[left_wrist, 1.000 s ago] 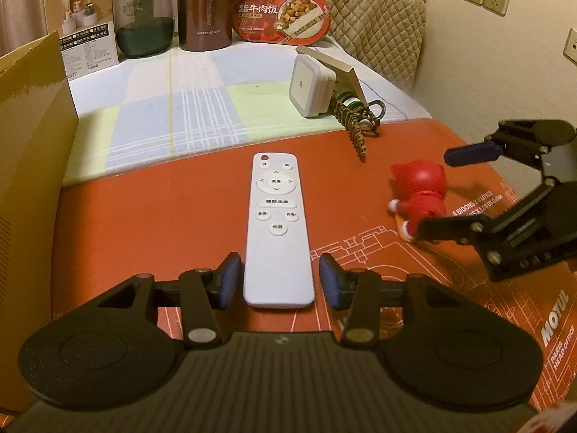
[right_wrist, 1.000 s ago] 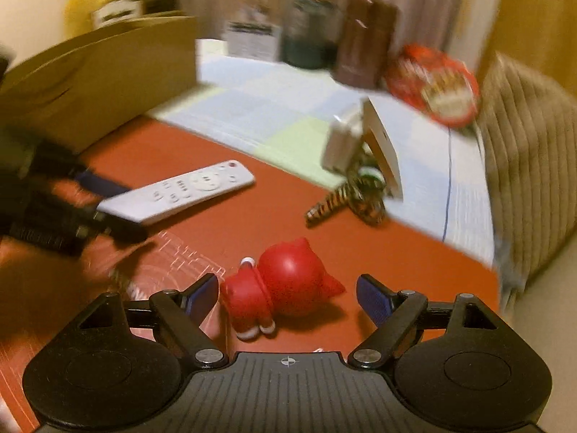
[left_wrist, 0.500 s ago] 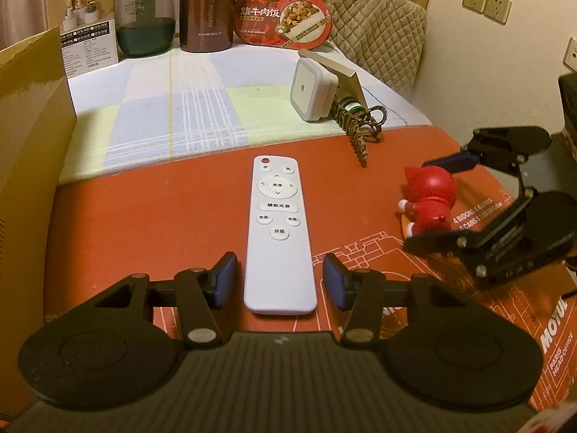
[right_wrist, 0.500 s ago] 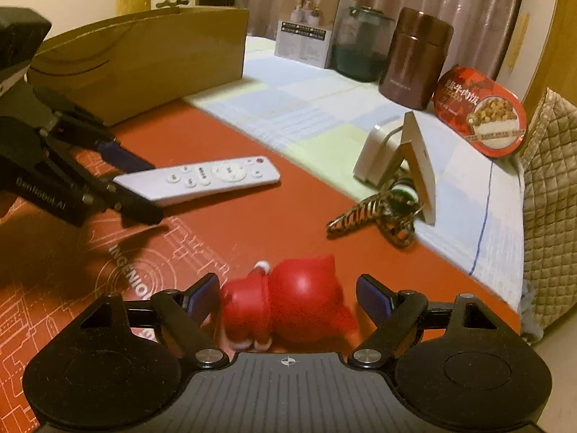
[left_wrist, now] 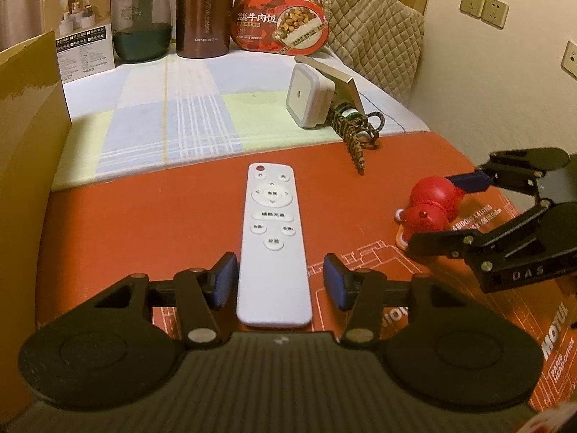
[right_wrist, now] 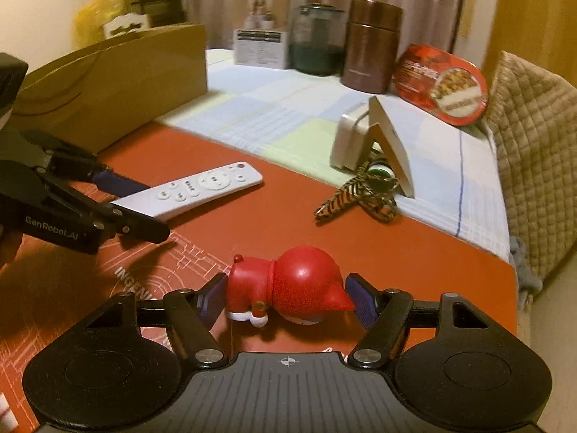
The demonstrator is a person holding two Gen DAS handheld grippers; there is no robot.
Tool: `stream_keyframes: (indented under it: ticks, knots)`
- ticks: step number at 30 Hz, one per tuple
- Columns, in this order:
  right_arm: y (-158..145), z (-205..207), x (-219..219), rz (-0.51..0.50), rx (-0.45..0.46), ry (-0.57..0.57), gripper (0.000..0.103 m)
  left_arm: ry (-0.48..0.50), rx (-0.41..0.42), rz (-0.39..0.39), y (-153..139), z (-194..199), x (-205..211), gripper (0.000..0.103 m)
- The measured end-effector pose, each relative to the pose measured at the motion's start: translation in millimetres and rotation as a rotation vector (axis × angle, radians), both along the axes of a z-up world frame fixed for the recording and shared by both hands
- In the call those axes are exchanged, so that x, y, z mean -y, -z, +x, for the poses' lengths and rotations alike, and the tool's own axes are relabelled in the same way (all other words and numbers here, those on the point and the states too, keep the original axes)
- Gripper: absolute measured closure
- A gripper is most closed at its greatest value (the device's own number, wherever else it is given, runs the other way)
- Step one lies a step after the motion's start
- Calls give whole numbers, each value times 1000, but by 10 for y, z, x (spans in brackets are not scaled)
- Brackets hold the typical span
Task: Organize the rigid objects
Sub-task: 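Close the right tool on the red toy figure while the left tool holds the remote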
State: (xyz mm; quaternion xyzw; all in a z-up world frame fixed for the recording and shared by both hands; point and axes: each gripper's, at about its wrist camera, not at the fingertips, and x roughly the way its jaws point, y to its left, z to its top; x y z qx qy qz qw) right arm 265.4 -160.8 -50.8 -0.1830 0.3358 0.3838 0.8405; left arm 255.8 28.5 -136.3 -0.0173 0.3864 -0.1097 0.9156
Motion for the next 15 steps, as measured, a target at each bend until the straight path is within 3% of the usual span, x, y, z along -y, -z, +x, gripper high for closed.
stream_keyframes:
  ticks: [15]
  knots:
    - [29,-39,-7,45,6,73,35,-9,32,21,36,124,31,55]
